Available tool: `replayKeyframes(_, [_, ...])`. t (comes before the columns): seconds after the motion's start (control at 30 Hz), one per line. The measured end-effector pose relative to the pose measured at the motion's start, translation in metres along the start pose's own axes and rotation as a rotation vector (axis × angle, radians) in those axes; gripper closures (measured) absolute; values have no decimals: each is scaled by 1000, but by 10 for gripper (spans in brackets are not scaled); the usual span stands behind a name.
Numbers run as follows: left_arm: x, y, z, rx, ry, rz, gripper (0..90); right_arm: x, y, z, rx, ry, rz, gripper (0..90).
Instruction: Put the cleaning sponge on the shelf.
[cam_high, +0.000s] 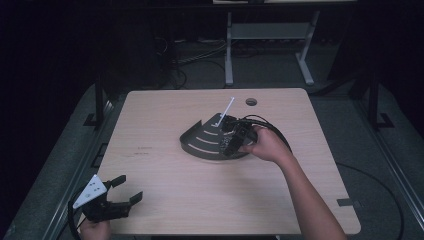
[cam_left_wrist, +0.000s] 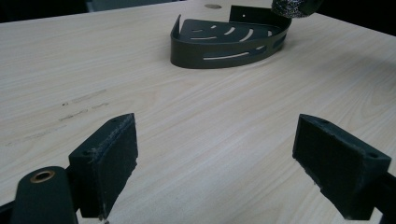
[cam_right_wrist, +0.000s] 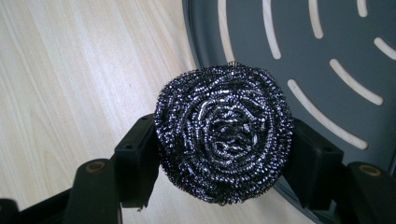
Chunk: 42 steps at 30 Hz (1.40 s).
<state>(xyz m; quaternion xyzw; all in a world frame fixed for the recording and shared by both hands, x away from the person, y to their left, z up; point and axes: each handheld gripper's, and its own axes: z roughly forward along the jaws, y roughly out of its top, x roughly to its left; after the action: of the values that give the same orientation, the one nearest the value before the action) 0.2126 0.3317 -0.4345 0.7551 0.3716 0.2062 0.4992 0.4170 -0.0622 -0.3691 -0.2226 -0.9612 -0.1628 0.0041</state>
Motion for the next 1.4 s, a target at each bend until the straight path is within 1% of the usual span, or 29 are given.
replayKeyframes(0.17, [0,0,0,1,-2,3,133,-3,3,0,3,-8,-2,336])
replayKeyframes(0.27, [0,0,0,0,-2,1,133,-6,5,0,-9,3,6,336])
replayKeyframes(0.53, [0,0,-1,-4,-2,-2,133,-14,14,3,13,-8,12,336])
replayKeyframes(0.57, [0,0,-1,-3,-2,-1,133,-17,16,3,-4,-2,20,336])
replayKeyframes(0.63, [0,0,-1,-4,-3,-1,133,-19,16,3,-12,7,28,336])
replayKeyframes(0.67, [0,0,-1,-5,-1,-1,133,-21,17,5,-15,5,32,336])
replayKeyframes(0.8, [0,1,-1,-6,-3,-2,133,-30,17,15,2,-3,54,334])
replayKeyframes(0.83, [0,1,-1,-6,-3,-3,133,-30,17,15,2,-3,54,334])
replayKeyframes(0.9, [0,1,-1,-8,-4,-2,133,-34,18,20,6,-7,71,334])
replayKeyframes(1.03, [0,1,-1,-7,-5,-4,133,-36,19,25,15,-2,78,334])
replayKeyframes(1.07, [0,1,-1,-7,-5,-3,133,-39,19,28,15,-1,86,334])
replayKeyframes(1.17, [0,0,-1,-6,-4,-4,133,-41,19,31,16,-5,91,334])
replayKeyframes(1.23, [0,0,-1,-8,-3,-4,133,-45,19,34,13,-8,105,334])
replayKeyframes(1.3, [0,0,-1,-8,-3,-4,133,-47,19,35,11,-10,110,333])
replayKeyframes(1.33, [0,0,-1,-8,-3,-3,133,-48,20,37,7,-3,121,332])
replayKeyframes(1.4, [1,1,-1,-6,-4,-3,133,-49,20,37,4,-5,122,332])
